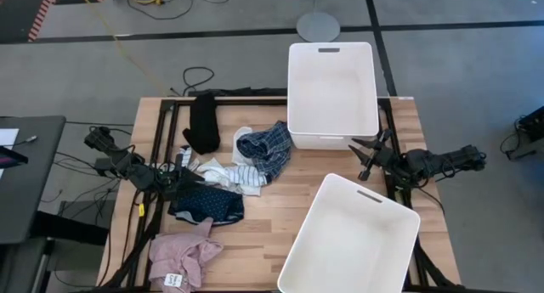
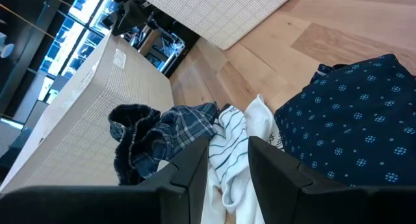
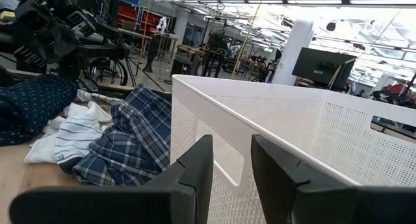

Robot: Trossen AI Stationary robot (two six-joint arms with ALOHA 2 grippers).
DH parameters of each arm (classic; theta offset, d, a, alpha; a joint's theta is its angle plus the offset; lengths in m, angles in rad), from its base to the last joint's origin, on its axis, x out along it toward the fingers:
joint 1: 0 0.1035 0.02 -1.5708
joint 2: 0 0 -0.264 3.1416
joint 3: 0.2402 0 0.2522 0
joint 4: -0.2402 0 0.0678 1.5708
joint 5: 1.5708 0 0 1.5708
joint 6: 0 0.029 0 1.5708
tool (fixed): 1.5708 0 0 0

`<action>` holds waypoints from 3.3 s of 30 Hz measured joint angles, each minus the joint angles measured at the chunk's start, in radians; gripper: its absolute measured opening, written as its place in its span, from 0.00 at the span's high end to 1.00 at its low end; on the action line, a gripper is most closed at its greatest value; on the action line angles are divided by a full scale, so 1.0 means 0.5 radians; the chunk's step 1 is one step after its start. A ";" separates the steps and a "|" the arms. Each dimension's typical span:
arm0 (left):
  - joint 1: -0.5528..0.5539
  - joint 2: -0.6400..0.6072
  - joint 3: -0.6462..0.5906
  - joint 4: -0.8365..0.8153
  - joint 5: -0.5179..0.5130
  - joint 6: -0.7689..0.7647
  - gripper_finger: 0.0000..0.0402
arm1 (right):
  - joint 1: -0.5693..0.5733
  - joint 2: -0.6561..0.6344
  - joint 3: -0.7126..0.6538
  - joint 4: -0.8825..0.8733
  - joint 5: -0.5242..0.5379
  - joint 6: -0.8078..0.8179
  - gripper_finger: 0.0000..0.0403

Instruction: Sort clothes

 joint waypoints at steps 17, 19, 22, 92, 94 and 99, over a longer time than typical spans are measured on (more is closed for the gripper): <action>0.001 0.000 0.000 -0.001 0.000 0.000 0.74 | 0.000 0.000 0.000 0.000 -0.001 -0.001 0.70; 0.000 0.000 0.000 0.000 0.000 0.000 0.74 | 0.001 0.000 0.000 0.000 -0.001 0.020 0.70; 0.000 0.000 0.000 0.000 0.000 0.000 0.74 | 0.000 0.000 0.000 0.000 0.000 0.175 0.70; 0.000 0.000 0.000 0.000 0.000 0.000 0.74 | 0.102 0.001 0.000 0.474 -0.136 0.627 0.70; 0.001 0.000 0.000 0.000 0.000 0.000 0.74 | 0.102 0.001 0.000 0.468 -0.136 0.628 0.70; 0.000 0.000 0.000 -0.001 0.000 0.000 0.74 | 0.101 0.001 0.000 0.466 -0.136 0.627 0.70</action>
